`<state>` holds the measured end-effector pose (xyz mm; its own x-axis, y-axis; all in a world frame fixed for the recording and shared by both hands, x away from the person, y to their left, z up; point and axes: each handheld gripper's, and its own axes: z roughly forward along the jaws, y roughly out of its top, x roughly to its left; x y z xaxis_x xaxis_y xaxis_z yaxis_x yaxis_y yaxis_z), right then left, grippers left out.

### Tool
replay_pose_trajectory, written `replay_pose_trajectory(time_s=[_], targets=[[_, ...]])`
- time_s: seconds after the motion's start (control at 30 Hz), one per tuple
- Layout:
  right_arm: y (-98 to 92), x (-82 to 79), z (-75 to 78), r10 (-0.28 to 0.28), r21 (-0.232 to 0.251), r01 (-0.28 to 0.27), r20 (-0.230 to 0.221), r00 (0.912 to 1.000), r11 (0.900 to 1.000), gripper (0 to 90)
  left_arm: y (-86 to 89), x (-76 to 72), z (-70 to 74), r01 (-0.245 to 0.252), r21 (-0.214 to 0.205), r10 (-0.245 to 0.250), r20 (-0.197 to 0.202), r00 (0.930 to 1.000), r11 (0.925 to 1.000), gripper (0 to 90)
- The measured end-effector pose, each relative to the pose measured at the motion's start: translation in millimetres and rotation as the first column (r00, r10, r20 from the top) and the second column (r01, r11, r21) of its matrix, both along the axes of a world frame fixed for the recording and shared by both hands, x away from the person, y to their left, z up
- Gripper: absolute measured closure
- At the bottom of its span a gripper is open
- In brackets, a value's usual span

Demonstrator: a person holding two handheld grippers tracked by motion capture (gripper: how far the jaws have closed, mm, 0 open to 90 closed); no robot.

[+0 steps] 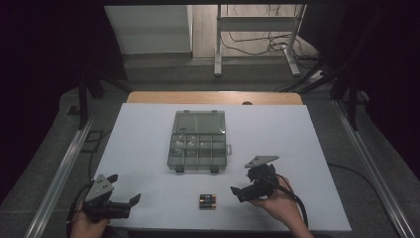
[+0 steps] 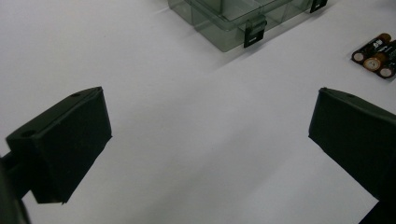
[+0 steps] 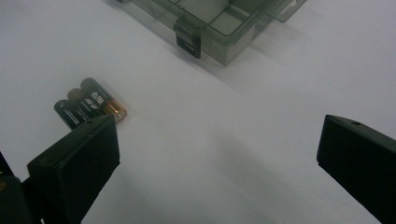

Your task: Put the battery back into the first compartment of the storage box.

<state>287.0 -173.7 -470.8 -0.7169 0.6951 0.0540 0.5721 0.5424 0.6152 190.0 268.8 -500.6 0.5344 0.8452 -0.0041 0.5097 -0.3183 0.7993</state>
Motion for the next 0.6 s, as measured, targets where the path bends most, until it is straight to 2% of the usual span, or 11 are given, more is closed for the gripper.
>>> replay_pose_trajectory(time_s=[0.17,0.37,0.47,0.6], targets=[[11.8,2.8,0.0,0.02,-0.013,-0.02,-0.005,0.9998,0.9997,3.6,-0.4,0.0,0.0,0.006,0.004,-0.006,0.0,1.0,1.0,0.2],[27.5,5.6,-2.7,0.08,-0.049,-0.08,0.001,0.9968,0.9956,11.5,-1.1,-0.1,-0.1,0.011,0.011,-0.011,0.001,0.9999,0.9999,0.2],[36.8,6.7,-4.5,0.124,-0.07,-0.124,-0.007,0.9923,0.9898,18.5,-1.3,-0.1,0.0,0.013,0.012,-0.013,0.001,0.9999,0.9998,0.3],[47.8,9.3,-7.2,0.181,-0.091,-0.185,-0.046,0.9824,0.9785,27.4,-1.8,-0.2,-0.1,0.017,0.016,-0.017,0.003,0.9998,0.9997,0.3]])
